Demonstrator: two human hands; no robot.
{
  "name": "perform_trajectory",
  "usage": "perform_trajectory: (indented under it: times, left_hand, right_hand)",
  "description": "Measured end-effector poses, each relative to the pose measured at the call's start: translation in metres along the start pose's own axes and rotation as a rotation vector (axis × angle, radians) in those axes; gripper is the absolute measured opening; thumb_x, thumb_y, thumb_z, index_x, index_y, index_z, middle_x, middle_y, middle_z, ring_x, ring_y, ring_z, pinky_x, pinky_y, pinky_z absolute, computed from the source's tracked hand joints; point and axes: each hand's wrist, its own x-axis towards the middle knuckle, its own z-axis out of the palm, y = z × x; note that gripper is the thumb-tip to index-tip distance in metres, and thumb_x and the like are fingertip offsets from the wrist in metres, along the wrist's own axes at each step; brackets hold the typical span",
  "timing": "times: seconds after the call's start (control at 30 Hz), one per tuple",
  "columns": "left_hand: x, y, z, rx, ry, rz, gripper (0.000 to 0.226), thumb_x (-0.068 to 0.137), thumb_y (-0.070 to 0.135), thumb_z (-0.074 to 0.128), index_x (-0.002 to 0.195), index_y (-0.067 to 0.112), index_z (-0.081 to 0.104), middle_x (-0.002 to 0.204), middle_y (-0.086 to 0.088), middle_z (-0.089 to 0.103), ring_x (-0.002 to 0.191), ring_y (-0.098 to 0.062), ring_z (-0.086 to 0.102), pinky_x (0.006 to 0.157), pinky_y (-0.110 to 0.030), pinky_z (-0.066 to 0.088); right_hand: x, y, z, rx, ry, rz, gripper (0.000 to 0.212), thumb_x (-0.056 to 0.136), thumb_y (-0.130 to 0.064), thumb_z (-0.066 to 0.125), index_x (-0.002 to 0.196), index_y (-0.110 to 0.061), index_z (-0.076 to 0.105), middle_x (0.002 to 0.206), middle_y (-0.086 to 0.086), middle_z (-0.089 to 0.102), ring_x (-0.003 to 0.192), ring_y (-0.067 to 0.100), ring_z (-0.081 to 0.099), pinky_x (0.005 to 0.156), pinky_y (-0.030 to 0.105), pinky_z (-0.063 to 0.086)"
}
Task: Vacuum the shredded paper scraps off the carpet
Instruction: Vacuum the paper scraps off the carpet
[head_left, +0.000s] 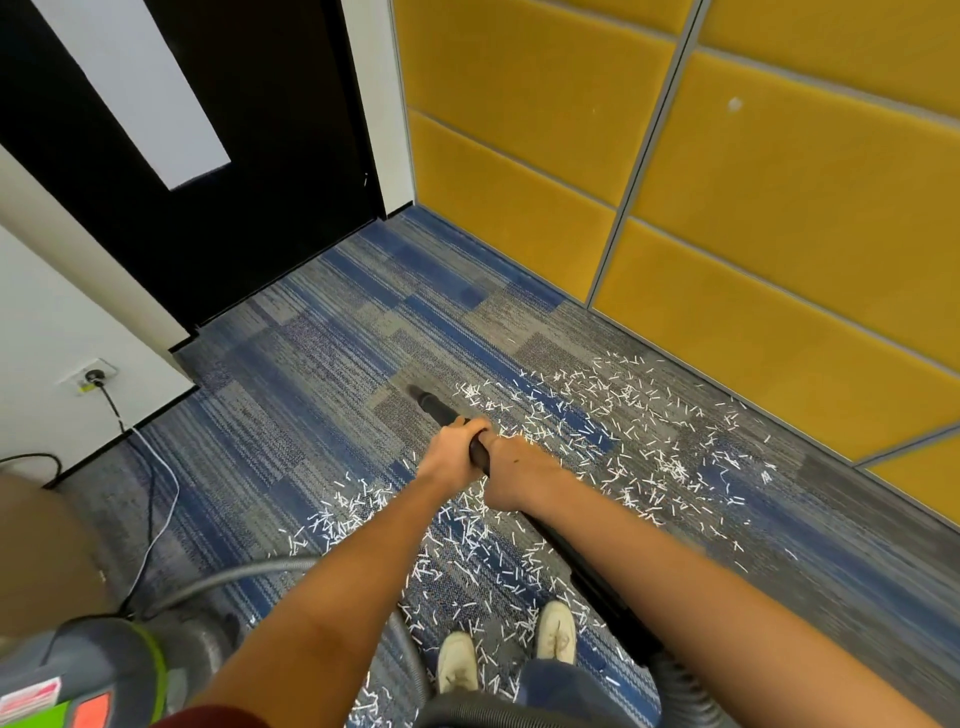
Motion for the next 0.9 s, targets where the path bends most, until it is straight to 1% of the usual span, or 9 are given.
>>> perform_trajectory:
  times: [0.1,0.2,0.33,0.4,0.53,0.63,0.7,0.8,0.9]
  left_hand:
    - [-0.001,0.008,0.006,-0.029,-0.008,0.040,0.030,0.082,-0.002,0.057,0.106,0.013,0.063,0.104,-0.009,0.060,0.090,-0.024,0.059,0.084,-0.034,0.048]
    - [-0.003,0.023,0.016,-0.042,-0.051,0.089,0.030,0.080,-0.002,0.059,0.105,0.015,0.063,0.102,-0.009,0.060,0.087,-0.026,0.060,0.083,-0.040,0.050]
    - [-0.002,0.047,0.028,-0.049,-0.097,0.124,0.030,0.080,0.001,0.059,0.106,0.015,0.062,0.101,-0.007,0.058,0.086,-0.024,0.057,0.083,-0.036,0.048]
    - [-0.002,0.060,0.035,-0.035,-0.113,0.130,0.032,0.079,0.002,0.060,0.108,0.014,0.062,0.103,-0.008,0.058,0.087,-0.024,0.058,0.081,-0.034,0.047]
    - [0.001,0.087,0.056,-0.023,-0.121,0.120,0.029,0.080,0.003,0.060,0.106,0.015,0.062,0.099,-0.010,0.059,0.087,-0.028,0.060,0.080,-0.040,0.050]
    - [0.004,0.111,0.069,-0.003,-0.123,0.111,0.031,0.082,0.005,0.060,0.110,0.017,0.061,0.104,-0.010,0.058,0.089,-0.029,0.060,0.083,-0.040,0.051]
    - [0.007,0.123,0.076,0.000,-0.130,0.099,0.032,0.082,0.005,0.060,0.111,0.016,0.060,0.107,-0.011,0.057,0.091,-0.030,0.060,0.085,-0.040,0.050]
    - [0.008,0.137,0.088,-0.016,-0.127,0.082,0.032,0.082,0.005,0.060,0.112,0.016,0.060,0.107,-0.010,0.056,0.091,-0.029,0.059,0.086,-0.041,0.050]
    - [0.009,0.146,0.097,-0.038,-0.103,0.056,0.034,0.082,0.003,0.059,0.113,0.017,0.060,0.107,-0.007,0.056,0.092,-0.027,0.059,0.087,-0.037,0.049]
  right_hand:
    - [-0.005,0.005,0.004,0.029,0.021,0.036,0.056,0.087,-0.005,0.054,0.139,-0.014,0.033,0.101,0.005,0.049,0.087,0.022,0.054,0.082,0.032,0.053]
    - [-0.015,0.016,0.007,0.024,0.044,0.079,0.055,0.087,-0.006,0.056,0.137,-0.013,0.034,0.091,0.002,0.042,0.084,0.021,0.051,0.077,0.030,0.050]
    - [-0.027,0.038,0.007,0.043,0.064,0.114,0.055,0.083,-0.005,0.058,0.133,-0.012,0.037,0.100,0.003,0.047,0.093,0.022,0.057,0.082,0.033,0.053]
    - [-0.031,0.052,0.006,0.066,0.072,0.118,0.055,0.083,-0.005,0.057,0.133,-0.012,0.036,0.098,0.004,0.049,0.088,0.022,0.056,0.079,0.033,0.054]
    - [-0.042,0.086,0.004,0.069,0.078,0.124,0.060,0.083,-0.003,0.057,0.136,-0.014,0.033,0.100,0.006,0.050,0.084,0.022,0.056,0.077,0.033,0.054]
    - [-0.048,0.113,-0.003,0.058,0.068,0.119,0.064,0.083,-0.003,0.058,0.139,-0.014,0.031,0.102,0.007,0.050,0.088,0.024,0.058,0.079,0.033,0.053]
    - [-0.051,0.127,-0.006,0.053,0.060,0.115,0.065,0.083,-0.002,0.059,0.140,-0.014,0.030,0.102,0.007,0.049,0.086,0.022,0.056,0.075,0.030,0.052]
    - [-0.056,0.143,-0.010,0.032,0.058,0.103,0.061,0.083,-0.002,0.059,0.137,-0.013,0.033,0.106,0.007,0.050,0.092,0.023,0.059,0.079,0.032,0.054]
    - [-0.060,0.155,-0.012,0.013,0.051,0.084,0.057,0.083,-0.002,0.060,0.134,-0.012,0.036,0.101,0.005,0.045,0.092,0.023,0.057,0.081,0.031,0.053]
